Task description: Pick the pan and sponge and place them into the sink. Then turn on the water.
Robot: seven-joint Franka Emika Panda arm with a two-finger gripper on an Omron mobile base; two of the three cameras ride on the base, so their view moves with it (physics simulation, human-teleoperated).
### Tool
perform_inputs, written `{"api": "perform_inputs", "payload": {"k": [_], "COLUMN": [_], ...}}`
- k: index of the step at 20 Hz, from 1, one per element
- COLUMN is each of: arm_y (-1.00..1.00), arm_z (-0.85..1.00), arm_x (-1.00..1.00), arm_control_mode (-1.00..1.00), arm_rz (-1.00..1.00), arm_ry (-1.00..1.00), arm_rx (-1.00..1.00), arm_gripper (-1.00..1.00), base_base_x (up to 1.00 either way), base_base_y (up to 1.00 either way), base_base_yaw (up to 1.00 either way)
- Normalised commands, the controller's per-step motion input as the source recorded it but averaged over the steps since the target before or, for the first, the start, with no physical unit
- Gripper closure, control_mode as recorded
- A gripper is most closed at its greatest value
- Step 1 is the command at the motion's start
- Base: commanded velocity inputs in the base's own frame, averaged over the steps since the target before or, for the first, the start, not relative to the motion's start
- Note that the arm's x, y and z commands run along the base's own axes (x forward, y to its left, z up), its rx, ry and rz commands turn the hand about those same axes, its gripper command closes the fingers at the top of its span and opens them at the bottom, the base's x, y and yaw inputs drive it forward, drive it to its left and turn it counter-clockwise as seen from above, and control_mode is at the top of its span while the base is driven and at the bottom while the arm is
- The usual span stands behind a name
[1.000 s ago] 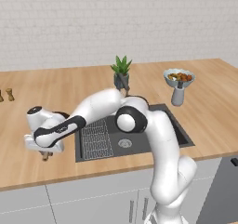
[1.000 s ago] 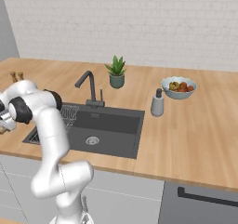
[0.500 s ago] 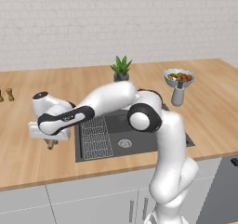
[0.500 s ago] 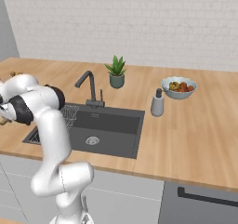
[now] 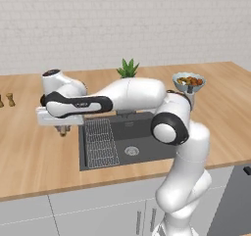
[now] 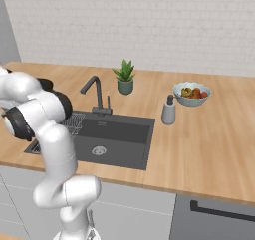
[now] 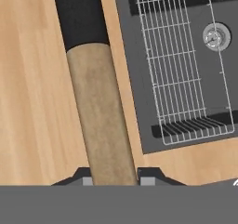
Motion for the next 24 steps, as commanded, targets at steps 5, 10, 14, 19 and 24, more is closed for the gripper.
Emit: {"api": "perform_inputs", "payload": {"k": [5,10,14,19,24], "arm_y": [-0.77,-0.94,-1.0,-1.0,-1.0], "arm_z": [0.71,0.52,0.3,0.32,0.27], "arm_x": [-0.13,-0.11,-0.01,0.0,0.0], "arm_control_mode": [-1.0,-1.0,-1.0,-1.0,-1.0], "arm_rz": [0.16,0.19,0.15,0.04,0.03], "arm_ry": [0.0,0.0,0.0,0.0,0.0], "arm_rx": [-0.08,-0.09,-0.06,-0.01,0.0], "arm_gripper": [1.0,1.0,1.0,1.0,1.0], "base_base_x": [0.0,0.0,0.0,0.0,0.0], "base_base_y": [0.0,0.0,0.0,0.0,0.0], "base_base_yaw": [0.0,0.0,0.0,0.0,0.0]}}
